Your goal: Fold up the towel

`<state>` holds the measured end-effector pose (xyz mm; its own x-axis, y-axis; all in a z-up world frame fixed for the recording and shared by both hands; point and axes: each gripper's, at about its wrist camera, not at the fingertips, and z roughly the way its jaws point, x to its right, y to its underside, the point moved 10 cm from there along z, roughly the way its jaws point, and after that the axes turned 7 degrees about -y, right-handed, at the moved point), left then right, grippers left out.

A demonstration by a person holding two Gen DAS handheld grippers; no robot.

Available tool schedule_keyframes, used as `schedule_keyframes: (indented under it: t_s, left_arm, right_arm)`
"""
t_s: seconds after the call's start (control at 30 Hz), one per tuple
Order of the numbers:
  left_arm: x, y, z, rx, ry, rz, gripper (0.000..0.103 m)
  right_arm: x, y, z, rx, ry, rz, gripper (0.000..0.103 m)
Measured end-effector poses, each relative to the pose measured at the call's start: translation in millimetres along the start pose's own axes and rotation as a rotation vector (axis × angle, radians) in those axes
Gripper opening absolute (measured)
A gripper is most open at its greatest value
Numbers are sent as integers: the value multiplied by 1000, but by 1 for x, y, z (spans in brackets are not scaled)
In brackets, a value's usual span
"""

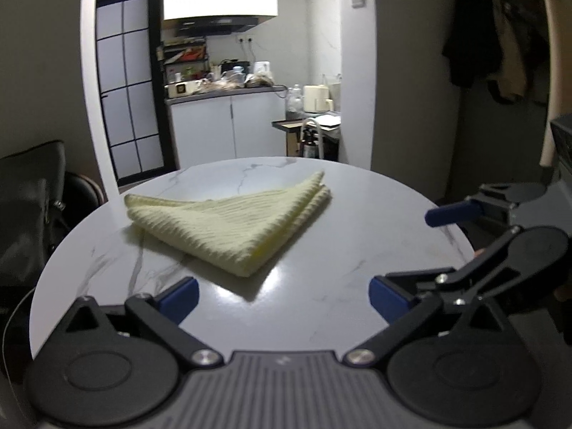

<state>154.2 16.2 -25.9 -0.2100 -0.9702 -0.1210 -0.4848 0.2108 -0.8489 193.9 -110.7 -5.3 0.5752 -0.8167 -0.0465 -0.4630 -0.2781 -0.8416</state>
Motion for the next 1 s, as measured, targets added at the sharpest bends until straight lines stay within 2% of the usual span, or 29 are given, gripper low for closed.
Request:
schedule_keyframes:
  t_s: [0.1, 0.23, 0.37, 0.53, 0.73, 1.0]
  left_arm:
    - [4, 1, -1, 2, 6, 24, 103]
    - [3, -4, -5, 16, 20, -1, 103]
    - [-5, -3, -12, 52, 28, -96, 103]
    - [-13, 9, -14, 32, -71, -58, 103]
    - [-21, 10, -19, 59, -77, -64, 103]
    - [-25, 11, -21, 78, -101, -65, 103]
  right_arm:
    - [0, 0, -5, 6, -8, -4, 102]
    - [0, 4, -7, -2, -13, -19, 102]
    - [1, 14, -3, -34, -23, -17, 102]
    - [1, 16, -4, -34, -30, -17, 102]
    - [2, 15, -3, -17, -6, -8, 102]
    - [0, 12, -3, -9, -30, 2, 102]
